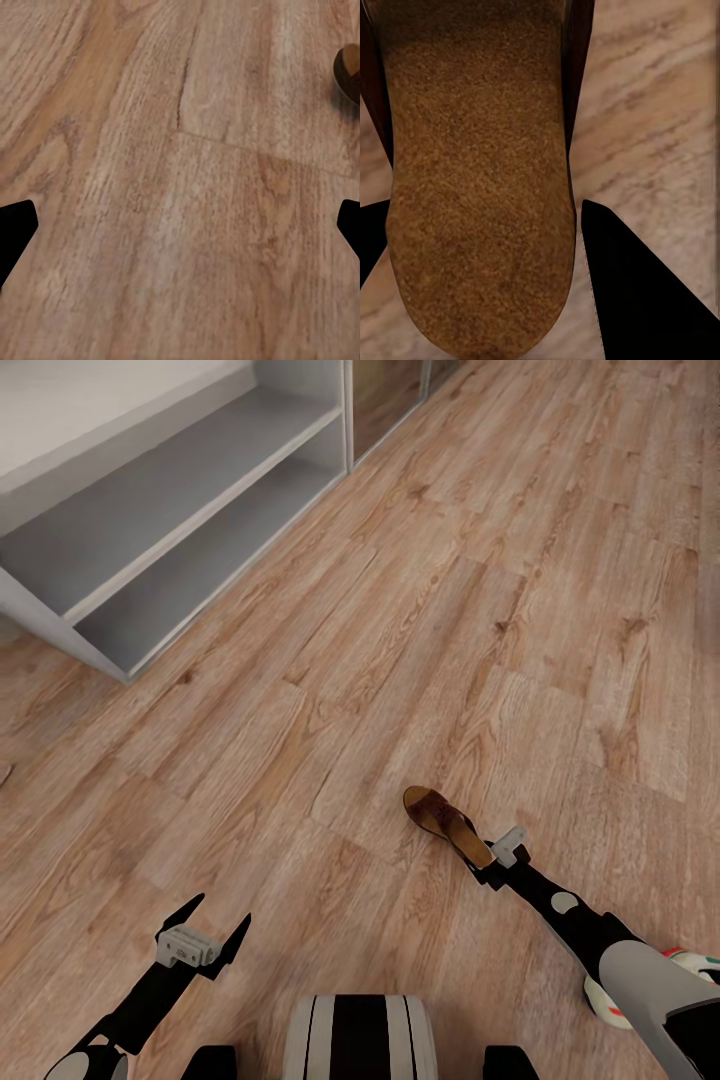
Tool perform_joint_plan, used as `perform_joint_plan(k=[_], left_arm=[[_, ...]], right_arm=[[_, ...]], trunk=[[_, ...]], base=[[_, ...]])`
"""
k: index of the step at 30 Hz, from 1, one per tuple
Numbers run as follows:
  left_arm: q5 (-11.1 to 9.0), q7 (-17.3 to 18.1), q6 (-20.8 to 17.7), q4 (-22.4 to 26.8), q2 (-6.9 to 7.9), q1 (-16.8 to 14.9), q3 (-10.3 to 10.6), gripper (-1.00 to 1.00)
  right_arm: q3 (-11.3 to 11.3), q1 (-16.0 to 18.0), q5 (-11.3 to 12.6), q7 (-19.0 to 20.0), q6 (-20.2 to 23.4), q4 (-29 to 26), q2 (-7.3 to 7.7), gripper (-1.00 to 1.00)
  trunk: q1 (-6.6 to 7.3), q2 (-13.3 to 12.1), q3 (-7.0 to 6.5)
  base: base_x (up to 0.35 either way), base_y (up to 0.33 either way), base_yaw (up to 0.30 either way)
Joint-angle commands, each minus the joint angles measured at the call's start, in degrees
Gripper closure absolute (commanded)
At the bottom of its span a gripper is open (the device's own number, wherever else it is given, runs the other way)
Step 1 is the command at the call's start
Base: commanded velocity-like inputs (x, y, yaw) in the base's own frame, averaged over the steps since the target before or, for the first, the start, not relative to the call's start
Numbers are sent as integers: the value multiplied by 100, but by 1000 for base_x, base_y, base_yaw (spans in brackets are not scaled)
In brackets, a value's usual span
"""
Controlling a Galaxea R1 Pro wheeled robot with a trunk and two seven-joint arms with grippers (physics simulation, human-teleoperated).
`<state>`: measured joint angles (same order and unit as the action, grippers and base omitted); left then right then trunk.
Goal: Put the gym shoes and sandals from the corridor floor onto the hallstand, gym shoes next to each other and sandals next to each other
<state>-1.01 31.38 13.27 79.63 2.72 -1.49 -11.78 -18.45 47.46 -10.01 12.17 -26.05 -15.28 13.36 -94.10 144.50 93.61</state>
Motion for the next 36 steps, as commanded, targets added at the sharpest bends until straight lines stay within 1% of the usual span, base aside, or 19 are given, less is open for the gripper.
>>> perform_joint_plan(k=[1, 21, 36], left_arm=[[-1, 0, 0, 0, 0, 0, 0, -100], [-2, 0, 0, 0, -8, 0, 0, -100], [1, 0, 0, 0, -10, 0, 0, -100]], right_arm=[[-1, 0, 16, 13, 3, 0, 0, 100], [-1, 0, 24, 13, 3, -1, 0, 100], [-1, 0, 25, 13, 3, -1, 0, 100]], trunk=[[0, 0, -6], [0, 0, -42], [0, 0, -143]], base=[[0, 0, 0], [0, 0, 0], [0, 0, 0]])
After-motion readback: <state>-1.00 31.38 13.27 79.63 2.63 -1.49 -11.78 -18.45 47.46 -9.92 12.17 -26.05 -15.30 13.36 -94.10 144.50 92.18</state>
